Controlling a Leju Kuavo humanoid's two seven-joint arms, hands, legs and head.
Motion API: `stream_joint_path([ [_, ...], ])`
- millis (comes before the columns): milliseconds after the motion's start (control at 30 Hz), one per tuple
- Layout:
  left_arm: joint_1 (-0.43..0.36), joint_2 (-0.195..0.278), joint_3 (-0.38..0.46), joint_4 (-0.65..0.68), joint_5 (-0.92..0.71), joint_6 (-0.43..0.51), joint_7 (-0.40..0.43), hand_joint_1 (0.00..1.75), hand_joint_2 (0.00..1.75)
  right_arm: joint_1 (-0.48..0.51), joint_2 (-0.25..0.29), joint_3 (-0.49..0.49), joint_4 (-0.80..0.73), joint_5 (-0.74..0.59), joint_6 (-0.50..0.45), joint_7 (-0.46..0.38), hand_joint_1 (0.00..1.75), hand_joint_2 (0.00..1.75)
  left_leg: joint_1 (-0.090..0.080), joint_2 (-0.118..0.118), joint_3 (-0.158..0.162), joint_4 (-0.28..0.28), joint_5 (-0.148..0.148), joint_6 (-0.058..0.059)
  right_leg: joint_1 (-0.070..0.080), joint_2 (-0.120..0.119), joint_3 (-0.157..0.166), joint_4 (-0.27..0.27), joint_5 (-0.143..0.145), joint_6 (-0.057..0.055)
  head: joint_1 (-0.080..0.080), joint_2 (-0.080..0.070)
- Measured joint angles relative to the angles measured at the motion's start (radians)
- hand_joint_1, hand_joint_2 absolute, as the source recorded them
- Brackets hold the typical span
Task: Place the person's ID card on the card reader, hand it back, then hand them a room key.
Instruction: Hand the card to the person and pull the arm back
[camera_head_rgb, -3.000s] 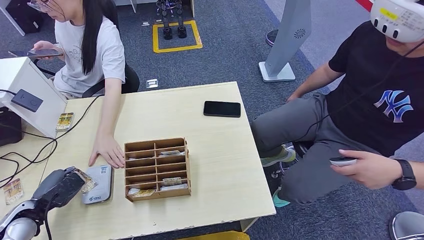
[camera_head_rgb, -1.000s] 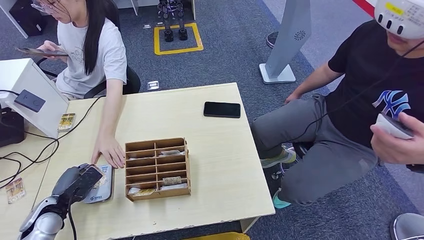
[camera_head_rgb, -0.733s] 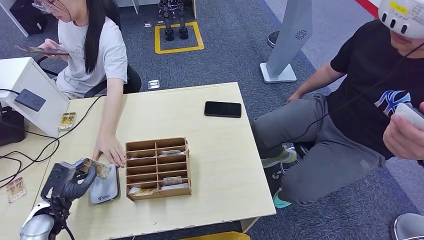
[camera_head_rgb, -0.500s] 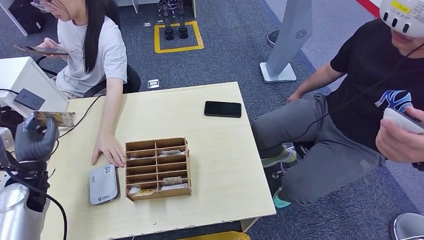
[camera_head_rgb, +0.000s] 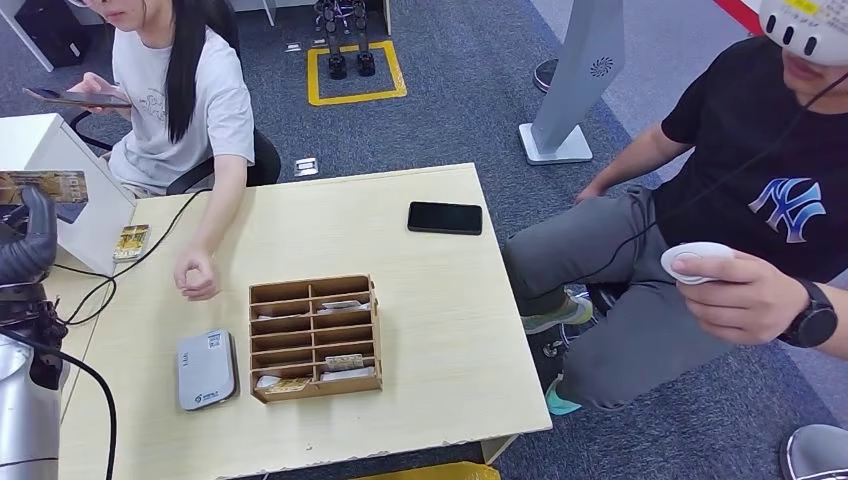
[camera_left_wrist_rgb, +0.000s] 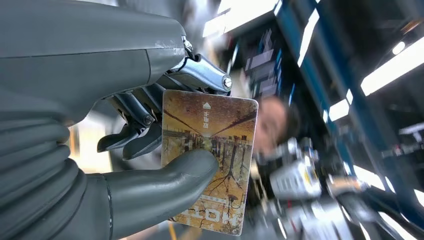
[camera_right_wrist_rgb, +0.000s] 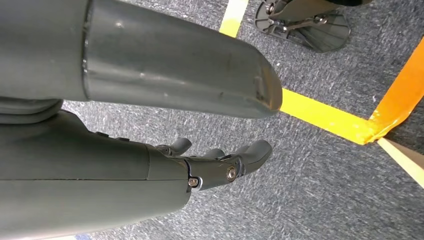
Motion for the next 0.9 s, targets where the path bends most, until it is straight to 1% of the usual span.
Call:
stream_joint_path([
  [67,-0.01,0.004,-0.011,0.019,-0.179,0.102,-0.014,1.75,1.75,-0.006,0.0,0.0,0.0,0.006,0.006,-0.001,0.0,0.0,0.0,0.0,0.0,0.0,0.0,0.0,0.0,0.0,0.0,0.0,0.0,0.0,0.0,0.0],
  [133,-0.021,0.011,-0.028,0.049,-0.335,0.183,-0.017,1.75,1.75,-0.012,0.0,0.0,0.0,0.014,0.01,-0.001,0.0,0.0,0.0,0.0,0.0,0.0,0.0,0.0,0.0,0.0,0.0,0.0,0.0,0.0,0.0,0.0],
  [233,-0.027,0.015,-0.051,0.091,-0.489,0.272,-0.017,1.75,1.75,-0.017,0.0,0.0,0.0,0.017,0.012,-0.001,0.0,0.0,0.0,0.0,0.0,0.0,0.0,0.0,0.0,0.0,0.0,0.0,0.0,0.0,0.0,0.0],
  [367,-0.029,0.021,-0.068,0.126,-0.559,0.313,-0.013,1.75,1.75,-0.018,0.0,0.0,0.0,0.017,0.013,0.0,0.0,0.0,0.0,0.001,0.0,0.0,0.0,0.0,0.0,0.001,0.0,0.0,0.0,0.0,0.0,0.0],
  [500,-0.03,0.035,-0.084,0.158,-0.73,0.39,-0.001,1.75,1.75,-0.018,0.0,0.001,0.0,0.018,0.016,0.008,0.0,0.0,0.0,0.001,0.0,0.0,0.0,0.0,0.0,0.001,-0.001,0.0,0.0,0.0,0.0,0.0],
  [567,-0.031,0.038,-0.087,0.177,-0.78,0.414,0.004,1.75,1.75,-0.018,0.0,0.001,0.0,0.018,0.017,0.01,0.0,0.0,0.0,0.001,0.0,0.0,0.0,0.0,0.0,0.001,-0.001,0.0,0.0,0.0,0.0,0.0],
  [900,-0.031,0.045,-0.101,0.233,-0.835,0.432,0.006,1.75,1.75,-0.017,0.0,0.0,0.0,0.019,0.017,0.011,0.0,0.0,0.0,0.001,0.0,0.0,0.0,0.0,0.0,0.001,-0.001,0.0,0.0,0.0,0.0,0.0],
])
